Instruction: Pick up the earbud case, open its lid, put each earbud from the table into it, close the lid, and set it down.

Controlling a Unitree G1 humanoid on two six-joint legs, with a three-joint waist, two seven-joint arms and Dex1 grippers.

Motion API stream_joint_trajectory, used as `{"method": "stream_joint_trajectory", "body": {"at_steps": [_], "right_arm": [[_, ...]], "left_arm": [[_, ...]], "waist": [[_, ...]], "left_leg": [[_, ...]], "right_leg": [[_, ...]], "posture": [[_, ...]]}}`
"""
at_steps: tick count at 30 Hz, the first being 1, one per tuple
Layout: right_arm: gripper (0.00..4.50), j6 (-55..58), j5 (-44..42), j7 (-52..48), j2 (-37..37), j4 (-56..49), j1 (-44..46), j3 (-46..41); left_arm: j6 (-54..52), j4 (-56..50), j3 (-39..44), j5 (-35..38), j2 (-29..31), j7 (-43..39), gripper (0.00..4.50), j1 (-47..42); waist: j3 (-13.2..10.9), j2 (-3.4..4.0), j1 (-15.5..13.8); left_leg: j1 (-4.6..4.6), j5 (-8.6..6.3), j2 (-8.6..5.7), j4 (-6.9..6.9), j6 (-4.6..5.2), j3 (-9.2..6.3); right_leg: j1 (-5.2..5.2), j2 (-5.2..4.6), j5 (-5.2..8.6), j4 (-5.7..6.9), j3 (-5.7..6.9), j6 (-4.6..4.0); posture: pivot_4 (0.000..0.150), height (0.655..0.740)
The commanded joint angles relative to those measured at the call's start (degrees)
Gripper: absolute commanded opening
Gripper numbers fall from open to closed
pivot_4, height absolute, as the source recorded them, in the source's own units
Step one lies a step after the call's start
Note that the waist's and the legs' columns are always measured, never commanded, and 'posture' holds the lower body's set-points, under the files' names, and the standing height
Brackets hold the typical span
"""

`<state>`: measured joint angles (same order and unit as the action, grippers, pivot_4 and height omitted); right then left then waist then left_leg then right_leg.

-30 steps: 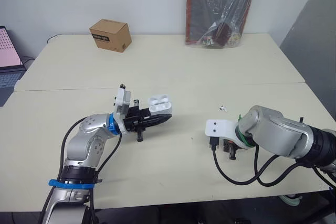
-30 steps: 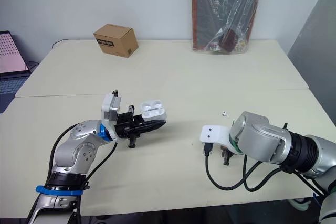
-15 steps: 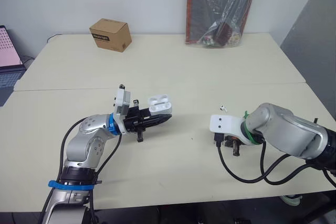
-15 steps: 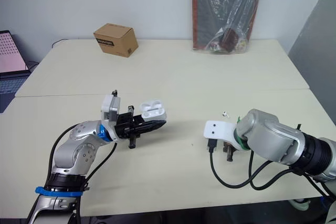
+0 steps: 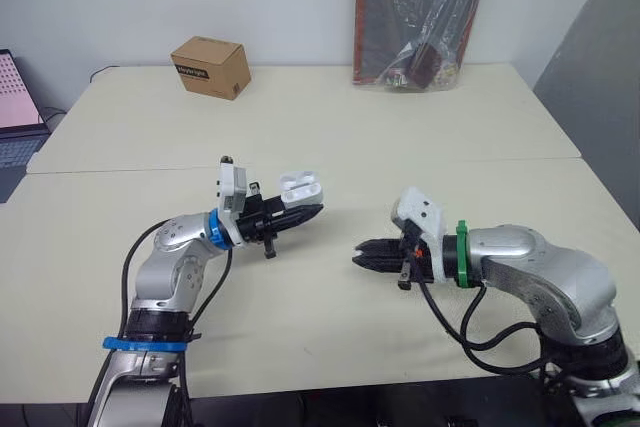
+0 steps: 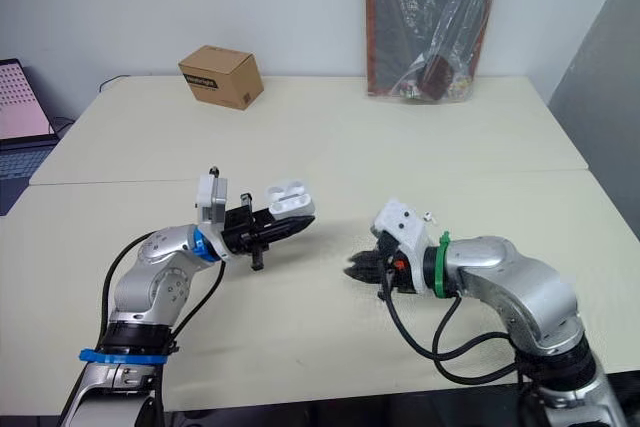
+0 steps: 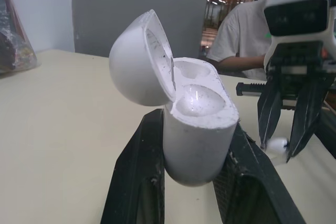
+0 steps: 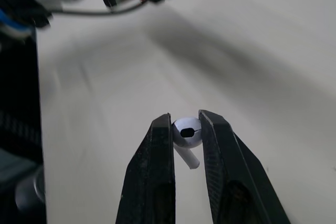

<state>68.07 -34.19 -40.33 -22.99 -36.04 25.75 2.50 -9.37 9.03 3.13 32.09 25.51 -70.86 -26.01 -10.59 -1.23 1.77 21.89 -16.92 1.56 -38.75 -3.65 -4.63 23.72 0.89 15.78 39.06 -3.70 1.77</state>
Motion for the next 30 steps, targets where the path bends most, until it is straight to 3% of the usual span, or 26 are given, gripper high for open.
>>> {"method": "stream_joint_trajectory", "body": {"at_steps": [1, 7, 12, 30], "right_arm": [[0.34, 1.5, -6.3, 4.9, 6.1, -1.4, 2.0, -6.0], [0.34, 1.2, -11.4, 13.4, 14.9, 0.1, 5.9, -9.8], [0.34, -1.3, -9.4, 21.1, 21.6, 5.3, 12.3, -7.6], [0.34, -10.7, -0.9, 29.6, 24.1, 9.3, 12.4, 2.0]], "left_arm": [[2.3, 0.1, 0.3, -0.8, -0.7, 0.2, 0.77, -1.7], [2.3, 0.2, 0.2, -1.4, -1.0, 0.5, 0.77, -1.7], [2.5, 0.0, 0.2, -2.3, -1.7, 2.0, 0.77, -1.8], [1.2, 1.0, 1.0, -3.4, -2.2, 8.4, 0.77, -4.1]], "waist": [[0.0, 0.0, 0.0], [0.0, 0.01, 0.1], [0.0, 0.03, 0.2], [0.0, 0.03, 0.2]], "left_leg": [[0.0, 0.0, 0.0, 0.0, 0.0, -0.01], [0.0, 0.0, 0.02, 0.03, 0.0, -0.02], [-0.01, 0.0, 0.04, 0.03, 0.0, -0.02], [0.05, 0.0, 0.03, 0.07, 0.0, -0.01]], "right_leg": [[0.0, 0.0, 0.0, 0.0, 0.01, 0.0], [0.01, 0.01, -0.01, 0.01, 0.01, -0.01], [0.06, 0.02, -0.03, 0.07, 0.01, -0.06], [0.11, -0.01, -0.04, 0.05, 0.01, -0.07]], "posture": [[0.15, 0.74], [0.15, 0.74], [0.15, 0.74], [0.15, 0.74]]}}
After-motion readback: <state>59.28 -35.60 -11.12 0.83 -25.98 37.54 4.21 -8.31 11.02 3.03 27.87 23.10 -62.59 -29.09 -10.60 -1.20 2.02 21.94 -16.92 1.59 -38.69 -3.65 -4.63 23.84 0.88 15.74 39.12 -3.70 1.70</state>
